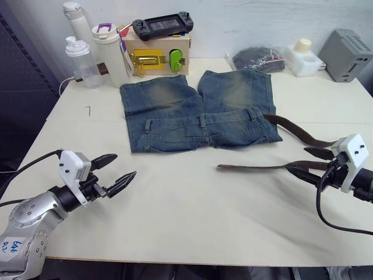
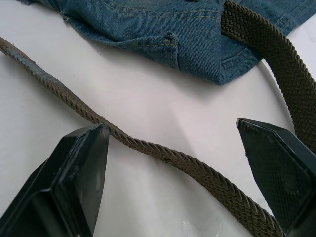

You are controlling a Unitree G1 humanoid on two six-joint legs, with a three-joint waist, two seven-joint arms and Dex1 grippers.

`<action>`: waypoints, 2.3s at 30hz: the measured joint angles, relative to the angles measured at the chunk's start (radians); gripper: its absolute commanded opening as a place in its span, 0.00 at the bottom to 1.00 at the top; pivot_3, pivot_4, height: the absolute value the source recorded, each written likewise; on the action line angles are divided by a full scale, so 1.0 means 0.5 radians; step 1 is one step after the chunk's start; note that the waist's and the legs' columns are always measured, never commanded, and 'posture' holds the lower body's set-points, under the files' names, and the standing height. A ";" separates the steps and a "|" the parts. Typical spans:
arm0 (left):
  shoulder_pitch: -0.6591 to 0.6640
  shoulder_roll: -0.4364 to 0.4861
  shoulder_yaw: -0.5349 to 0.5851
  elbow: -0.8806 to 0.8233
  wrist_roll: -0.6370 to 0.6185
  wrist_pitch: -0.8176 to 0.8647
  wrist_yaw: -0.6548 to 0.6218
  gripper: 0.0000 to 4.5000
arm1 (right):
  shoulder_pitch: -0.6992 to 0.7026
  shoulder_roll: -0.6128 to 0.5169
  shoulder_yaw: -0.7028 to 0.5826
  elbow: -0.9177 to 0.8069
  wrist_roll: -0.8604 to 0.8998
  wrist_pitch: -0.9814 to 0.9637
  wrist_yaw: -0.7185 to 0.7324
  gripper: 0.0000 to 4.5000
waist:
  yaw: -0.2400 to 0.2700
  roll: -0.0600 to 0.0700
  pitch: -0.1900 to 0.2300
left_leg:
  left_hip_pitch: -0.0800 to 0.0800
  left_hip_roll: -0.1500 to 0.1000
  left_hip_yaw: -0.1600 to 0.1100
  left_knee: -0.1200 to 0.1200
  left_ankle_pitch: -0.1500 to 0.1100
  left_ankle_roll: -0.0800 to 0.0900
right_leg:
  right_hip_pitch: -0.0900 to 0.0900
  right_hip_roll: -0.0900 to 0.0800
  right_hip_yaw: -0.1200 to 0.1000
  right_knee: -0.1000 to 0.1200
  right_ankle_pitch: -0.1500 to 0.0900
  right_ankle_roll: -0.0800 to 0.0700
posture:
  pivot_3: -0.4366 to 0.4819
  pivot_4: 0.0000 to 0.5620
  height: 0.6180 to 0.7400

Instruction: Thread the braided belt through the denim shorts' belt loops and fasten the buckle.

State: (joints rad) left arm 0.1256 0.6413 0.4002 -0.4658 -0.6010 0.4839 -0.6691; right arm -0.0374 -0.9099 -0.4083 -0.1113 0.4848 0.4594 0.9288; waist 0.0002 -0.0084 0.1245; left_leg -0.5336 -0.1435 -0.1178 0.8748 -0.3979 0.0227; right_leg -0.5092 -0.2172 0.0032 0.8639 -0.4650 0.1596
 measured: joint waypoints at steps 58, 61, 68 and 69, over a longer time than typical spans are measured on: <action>-0.662 0.192 -0.554 -0.091 -0.184 0.233 -0.371 1.00 | -0.910 -0.108 1.050 -0.222 -0.257 -0.212 0.923 0.00 | -0.007 -0.002 0.002 | 0.000 0.001 0.000 -0.002 0.000 -0.001 | 0.000 0.000 -0.004 -0.004 0.000 0.000 | 0.48 0.27 0.22; -0.777 0.185 -0.677 -0.046 -0.168 0.236 -0.438 1.00 | -0.909 -0.090 1.070 -0.313 -0.257 -0.192 0.910 0.00 | -0.005 -0.003 0.003 | -0.001 0.001 0.000 -0.001 0.000 -0.001 | 0.001 0.000 -0.004 -0.004 0.000 0.000 | 0.48 0.27 0.22; -0.943 0.110 -0.855 0.074 -0.132 0.242 -0.507 1.00 | -0.889 -0.063 1.100 -0.403 -0.241 -0.137 0.876 0.00 | -0.006 -0.005 0.004 | 0.000 0.001 0.000 -0.001 0.000 -0.001 | 0.001 0.000 -0.004 -0.004 0.000 0.001 | 0.48 0.27 0.22; -0.945 0.101 -0.868 0.099 -0.115 0.232 -0.514 0.94 | -0.884 -0.062 1.100 -0.403 -0.241 -0.135 0.872 0.00 | -0.006 -0.005 0.004 | 0.000 0.001 0.000 -0.001 0.000 -0.001 | 0.001 0.000 -0.005 -0.004 0.000 0.001 | 0.48 0.27 0.22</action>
State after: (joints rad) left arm -0.3471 0.6915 -0.0336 -0.4165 -0.6587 0.5998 -0.9259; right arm -0.4791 -0.9409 0.1418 -0.3130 0.3643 0.3917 1.3650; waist -0.0029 -0.0109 0.1264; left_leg -0.5338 -0.1429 -0.1180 0.8741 -0.3981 0.0224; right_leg -0.5088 -0.2173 0.0009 0.8619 -0.4648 0.1599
